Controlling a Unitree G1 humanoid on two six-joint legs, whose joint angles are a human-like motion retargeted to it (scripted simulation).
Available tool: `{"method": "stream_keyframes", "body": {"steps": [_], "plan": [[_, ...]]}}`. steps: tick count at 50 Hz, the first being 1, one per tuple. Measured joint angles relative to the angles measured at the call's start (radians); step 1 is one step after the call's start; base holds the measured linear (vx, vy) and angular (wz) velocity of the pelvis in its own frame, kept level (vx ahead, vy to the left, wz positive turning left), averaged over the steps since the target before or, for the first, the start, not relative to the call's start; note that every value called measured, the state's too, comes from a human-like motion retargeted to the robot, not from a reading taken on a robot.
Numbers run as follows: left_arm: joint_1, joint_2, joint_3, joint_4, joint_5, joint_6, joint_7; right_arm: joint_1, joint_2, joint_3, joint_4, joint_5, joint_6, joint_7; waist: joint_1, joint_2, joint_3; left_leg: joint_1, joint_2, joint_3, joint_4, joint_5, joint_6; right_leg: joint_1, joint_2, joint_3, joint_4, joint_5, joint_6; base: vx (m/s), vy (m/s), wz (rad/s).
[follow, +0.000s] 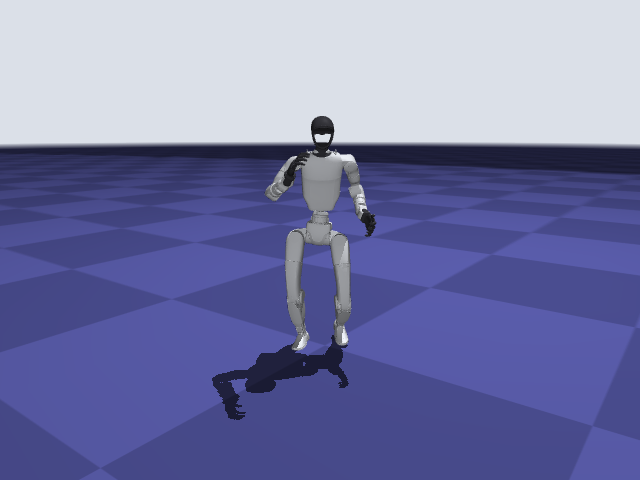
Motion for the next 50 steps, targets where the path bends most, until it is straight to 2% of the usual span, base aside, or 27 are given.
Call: {"method": "stream_keyframes", "body": {"steps": [5,10,12,17,20,23,25,29,33,37,40,45,50], "plan": [[0.018,0.013,-0.013,-0.072,-0.056,-0.009,0.002,0.054,0.007,0.02,-0.022,0.007,-0.007,0.001,-0.023,-0.01,-0.033,0.063,-0.075,0.04,-0.254,0.016,-0.018,0.013,-0.046,-0.029,-0.06,0.045,0.025,0.02,0.04,0.42],[-0.198,0.029,-0.041,-0.136,-0.019,-0.039,0.052,0.26,0.06,0.098,0.208,0.033,0.024,0.101,-0.135,-0.045,-0.026,0.159,-0.162,0.079,-0.495,0.035,-0.005,-0.01,-0.15,-0.084,0.033,0.033,0.052,-0.07,0.09,0.89],[-0.312,0.033,-0.037,-0.166,-0.01,-0.056,0.077,0.338,0.092,0.125,0.329,0.043,0.044,0.162,-0.185,-0.076,-0.024,0.198,-0.22,0.07,-0.605,0.085,-0.001,-0.043,-0.208,-0.088,0.108,0.048,0.068,-0.1,0.08,0.9],[-0.456,0.024,-0.008,-0.33,-0.098,-0.072,0.061,0.546,0.158,0.161,0.494,0.079,0.105,0.286,-0.288,-0.109,-0.026,0.228,-0.287,0.031,-0.702,0.166,-0.007,-0.099,-0.275,-0.043,0.234,0.102,0.082,-0.06,0.04,0.62],[-0.433,0.009,-0.016,-0.411,-0.23,-0.068,0.014,0.641,0.178,0.15,0.526,0.137,0.126,0.338,-0.312,-0.117,-0.035,0.233,-0.297,0.025,-0.711,0.214,-0.015,-0.088,-0.278,-0.025,0.226,0.133,0.086,-0.01,-0.03,0.2],[-0.354,-0.022,-0.042,-0.437,-0.395,-0.054,-0.035,0.672,0.188,0.133,0.56,0.203,0.14,0.355,-0.285,-0.108,-0.032,0.197,-0.262,0.022,-0.589,0.185,-0.024,-0.033,-0.234,-0.021,0.161,0.132,0.082,0.01,-0.07,-0.2],[-0.295,-0.047,-0.055,-0.416,-0.459,-0.045,-0.04,0.65,0.184,0.13,0.592,0.224,0.14,0.334,-0.256,-0.112,-0.024,0.157,-0.245,0.011,-0.463,0.123,-0.026,-0.004,-0.21,-0.008,0.146,0.077,0.074,0.0,-0.08,-0.51],[-0.2,-0.083,-0.063,-0.268,-0.469,-0.036,-0.009,0.477,0.137,0.12,0.652,0.245,0.099,0.216,-0.209,-0.066,0.012,0.084,-0.146,-0.015,-0.205,-0.064,-0.022,0.017,-0.121,0.01,0.148,-0.051,0.033,0.0,-0.06,-0.67],[-0.165,-0.098,-0.083,-0.097,-0.389,-0.031,0.004,0.314,0.089,0.087,0.496,0.369,0.02,0.122,-0.214,0.004,0.029,0.086,-0.05,0.006,-0.199,-0.121,-0.023,0.029,-0.045,0.028,0.076,-0.022,0.021,0.01,0.0,-0.57],[-0.126,-0.041,-0.13,-0.083,-0.397,-0.009,-0.041,0.379,0.106,0.061,0.209,0.583,-0.024,0.198,-0.268,0.005,0.009,0.16,-0.073,0.024,-0.369,-0.078,-0.032,0.049,-0.055,0.045,0.008,0.027,0.048,0.02,0.06,-0.09],[-0.165,0.027,-0.15,-0.14,-0.417,-0.007,-0.048,0.498,0.129,0.064,0.164,0.722,-0.006,0.285,-0.33,-0.011,-0.004,0.21,-0.117,0.03,-0.487,-0.057,-0.03,0.045,-0.089,0.045,0.021,0.036,0.072,0.0,0.11,0.31],[-0.349,0.136,-0.09,-0.299,-0.358,-0.099,0.064,0.695,0.168,0.065,0.413,0.739,0.063,0.312,-0.397,-0.043,-0.005,0.24,-0.183,-0.001,-0.531,-0.058,-0.009,0.009,-0.153,0.047,0.165,0.043,0.102,-0.02,0.13,0.54],[-0.522,0.16,-0.023,-0.413,-0.16,-0.188,0.345,0.662,0.27,0.075,0.806,0.53,0.104,0.192,-0.364,-0.096,-0.003,0.235,-0.253,-0.05,-0.566,-0.03,0.014,-0.044,-0.208,0.061,0.272,0.068,0.123,0.01,0.11,0.47]]}}
